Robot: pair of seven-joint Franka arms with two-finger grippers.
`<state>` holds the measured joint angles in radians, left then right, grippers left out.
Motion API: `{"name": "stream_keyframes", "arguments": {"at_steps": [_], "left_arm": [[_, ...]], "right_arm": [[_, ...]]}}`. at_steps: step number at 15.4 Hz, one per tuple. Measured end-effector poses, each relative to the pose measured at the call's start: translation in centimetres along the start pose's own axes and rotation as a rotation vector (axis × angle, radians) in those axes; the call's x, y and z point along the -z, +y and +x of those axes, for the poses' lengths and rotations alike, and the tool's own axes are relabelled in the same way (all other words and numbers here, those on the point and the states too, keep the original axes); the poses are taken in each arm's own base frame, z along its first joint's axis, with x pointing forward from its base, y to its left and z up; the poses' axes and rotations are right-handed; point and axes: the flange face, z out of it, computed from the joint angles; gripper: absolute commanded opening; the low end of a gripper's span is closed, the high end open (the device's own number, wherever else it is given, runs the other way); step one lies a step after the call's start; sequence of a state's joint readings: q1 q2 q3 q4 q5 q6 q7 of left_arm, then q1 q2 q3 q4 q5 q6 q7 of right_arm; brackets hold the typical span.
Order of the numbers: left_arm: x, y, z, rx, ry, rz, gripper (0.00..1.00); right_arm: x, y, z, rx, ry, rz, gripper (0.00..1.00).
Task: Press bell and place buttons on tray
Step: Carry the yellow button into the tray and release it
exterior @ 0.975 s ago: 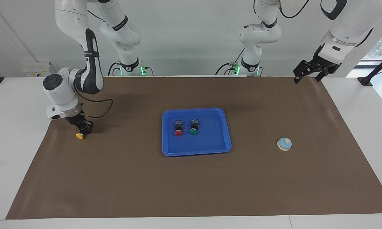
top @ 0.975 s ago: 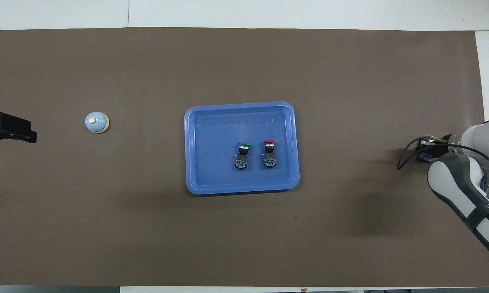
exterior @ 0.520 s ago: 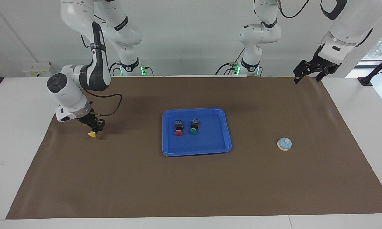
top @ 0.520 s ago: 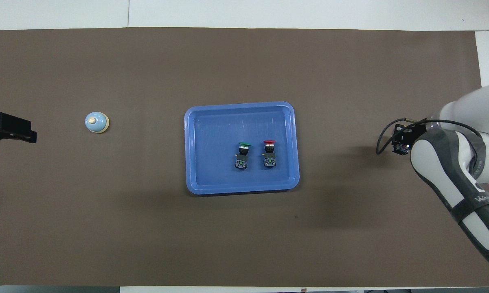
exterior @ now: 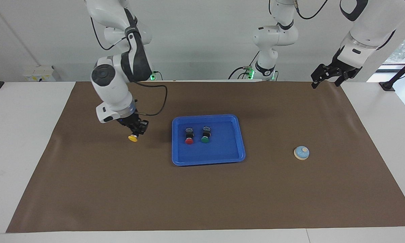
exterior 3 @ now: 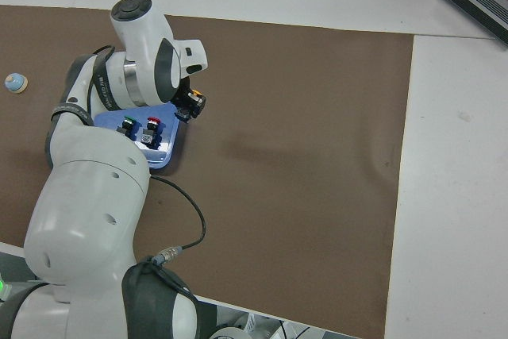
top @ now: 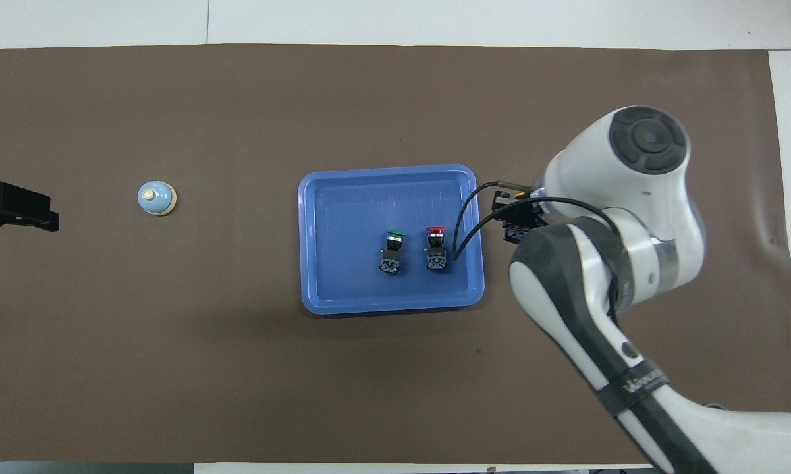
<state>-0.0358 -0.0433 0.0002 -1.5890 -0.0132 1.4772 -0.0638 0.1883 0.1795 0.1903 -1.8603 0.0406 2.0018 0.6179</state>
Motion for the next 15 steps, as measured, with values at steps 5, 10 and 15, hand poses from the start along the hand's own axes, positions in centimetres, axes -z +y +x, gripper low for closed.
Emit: {"name": "stream_keyframes", "arguments": {"at_steps": [5,10,15], "left_arm": [[0.0,0.0,0.0,0.000,0.000,0.000,1.00],[0.0,0.0,0.0,0.000,0.000,0.000,1.00],[0.0,0.0,0.0,0.000,0.000,0.000,1.00]], "right_arm": [[-0.2,-11.8,-5.5,0.079,0.009,0.036,0.00],[-8.0,-20.5,-9.0,0.115,-0.009,0.063,0.00],[-12.5,-22.3,-10.0,0.164,0.008,0.045,0.00]]}}
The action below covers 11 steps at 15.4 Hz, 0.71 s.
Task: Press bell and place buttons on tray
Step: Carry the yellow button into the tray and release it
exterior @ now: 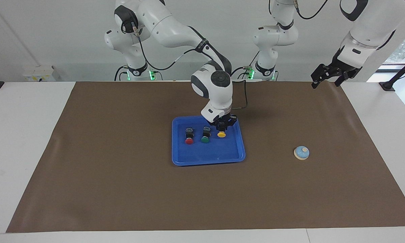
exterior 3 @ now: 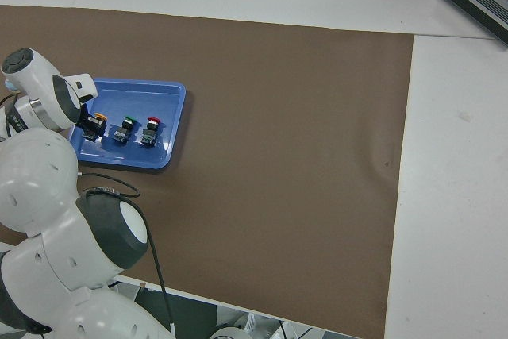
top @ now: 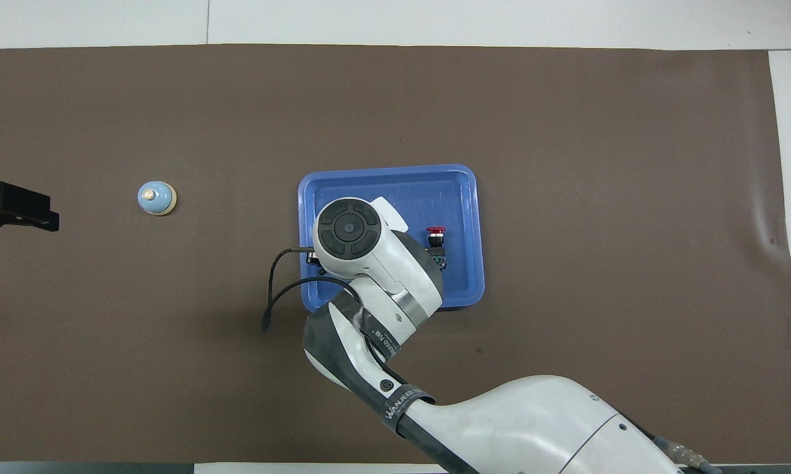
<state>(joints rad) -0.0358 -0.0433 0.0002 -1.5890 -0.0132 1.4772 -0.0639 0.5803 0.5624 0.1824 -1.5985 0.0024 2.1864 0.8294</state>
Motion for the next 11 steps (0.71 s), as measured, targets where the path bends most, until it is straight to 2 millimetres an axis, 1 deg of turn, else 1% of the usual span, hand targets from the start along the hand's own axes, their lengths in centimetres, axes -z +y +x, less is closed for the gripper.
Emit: {"name": "stream_keyframes", "arguments": {"at_steps": [2,6,9,11], "left_arm": [[0.0,0.0,0.0,0.000,0.000,0.000,1.00],[0.0,0.0,0.0,0.000,0.000,0.000,1.00],[0.0,0.0,0.0,0.000,0.000,0.000,1.00],[0.0,0.0,0.0,0.000,0.000,0.000,1.00]], "right_arm": [[-0.5,-0.1,-0.1,0.007,0.002,-0.004,0.00],[-0.4,-0.1,0.4,0.003,0.028,0.017,0.00],[-1.7,0.1,0.3,0.004,0.042,0.034,0.00],[-1.7,0.1,0.2,0.004,0.046,0.037,0.00]]}}
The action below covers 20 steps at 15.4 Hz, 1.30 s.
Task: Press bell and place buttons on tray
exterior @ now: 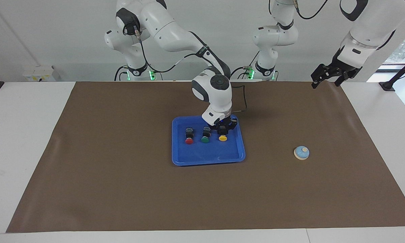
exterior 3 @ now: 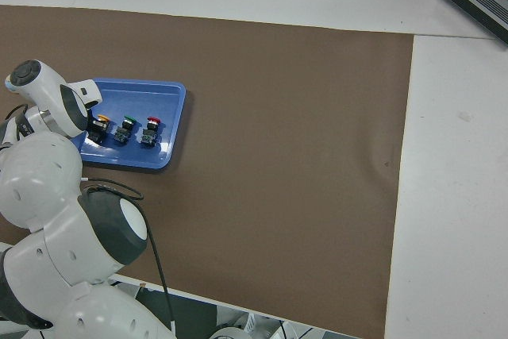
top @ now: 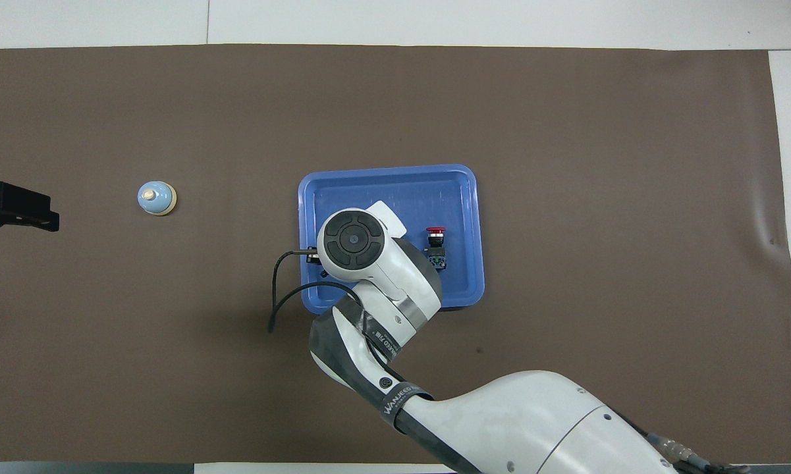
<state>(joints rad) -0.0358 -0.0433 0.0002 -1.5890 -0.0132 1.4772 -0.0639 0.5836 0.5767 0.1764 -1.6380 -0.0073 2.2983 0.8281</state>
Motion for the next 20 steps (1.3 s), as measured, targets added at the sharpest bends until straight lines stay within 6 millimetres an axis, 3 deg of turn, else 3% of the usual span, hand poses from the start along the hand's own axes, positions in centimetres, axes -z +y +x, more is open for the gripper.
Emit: {"name": "stream_keyframes", "arguments": {"at_steps": [1,2,7,11,13,15,20], "left_arm": [[0.0,0.0,0.0,0.000,0.000,0.000,1.00],[0.0,0.0,0.0,0.000,0.000,0.000,1.00],[0.0,0.0,0.0,0.000,0.000,0.000,1.00],[0.0,0.0,0.0,0.000,0.000,0.000,1.00],[0.0,0.0,0.0,0.000,0.000,0.000,1.00],[0.0,0.0,0.0,0.000,0.000,0.000,1.00],[0.0,0.0,0.0,0.000,0.000,0.000,1.00]], "right_arm": [[0.0,0.0,0.0,0.000,0.000,0.000,0.29],[0.0,0.0,0.0,0.000,0.000,0.000,0.99],[0.0,0.2,-0.2,0.000,-0.025,-0.028,1.00],[2.3,0.4,0.4,-0.016,-0.036,-0.048,1.00],[5.2,1.2,1.1,-0.035,-0.038,-0.062,1.00],[9.7,2.9,2.1,-0.065,-0.035,-0.076,1.00],[22.0,11.1,4.0,-0.158,-0.043,-0.115,1.00]]}}
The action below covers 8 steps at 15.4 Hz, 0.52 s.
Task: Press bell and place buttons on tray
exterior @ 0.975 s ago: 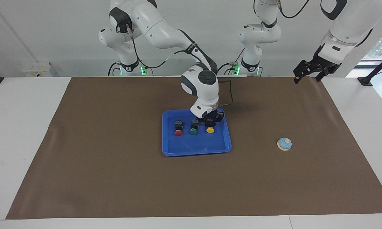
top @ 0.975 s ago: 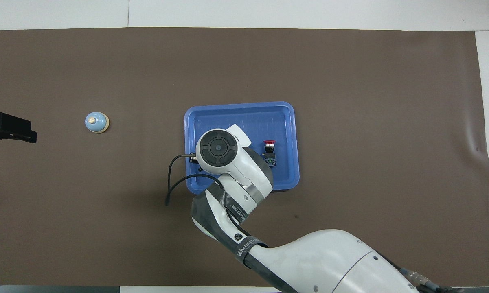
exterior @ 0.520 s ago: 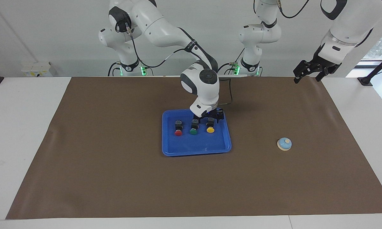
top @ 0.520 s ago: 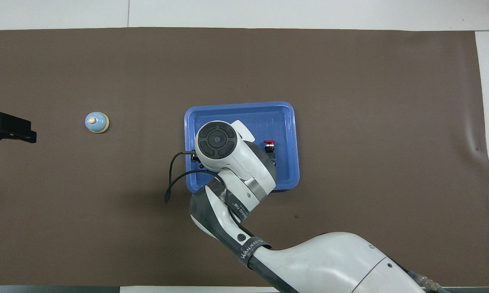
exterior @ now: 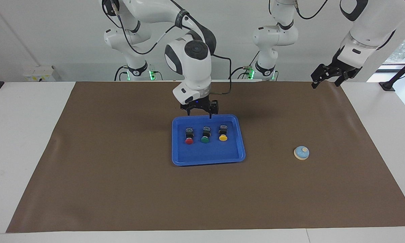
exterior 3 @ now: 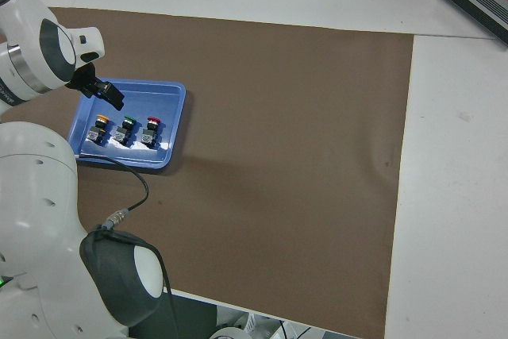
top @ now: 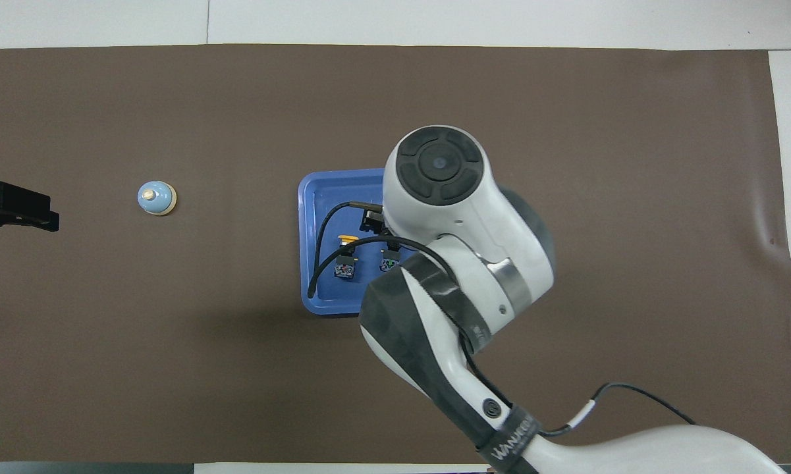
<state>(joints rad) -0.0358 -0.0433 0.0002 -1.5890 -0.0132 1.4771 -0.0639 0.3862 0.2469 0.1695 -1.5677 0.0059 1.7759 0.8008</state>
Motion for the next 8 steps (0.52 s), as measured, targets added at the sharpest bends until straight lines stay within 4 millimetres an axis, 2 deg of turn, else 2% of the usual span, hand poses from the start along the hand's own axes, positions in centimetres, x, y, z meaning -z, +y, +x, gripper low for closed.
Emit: {"name": "stream_keyframes", "arguments": {"at_steps": [3,8], "left_arm": [[0.0,0.0,0.0,0.000,0.000,0.000,1.00],[0.0,0.0,0.0,0.000,0.000,0.000,1.00]], "right_arm": [[4.0,5.4,1.5,0.024,-0.004,-0.012,1.00],[8.0,15.6,5.3,0.106,-0.011,-0.018,1.00]]}}
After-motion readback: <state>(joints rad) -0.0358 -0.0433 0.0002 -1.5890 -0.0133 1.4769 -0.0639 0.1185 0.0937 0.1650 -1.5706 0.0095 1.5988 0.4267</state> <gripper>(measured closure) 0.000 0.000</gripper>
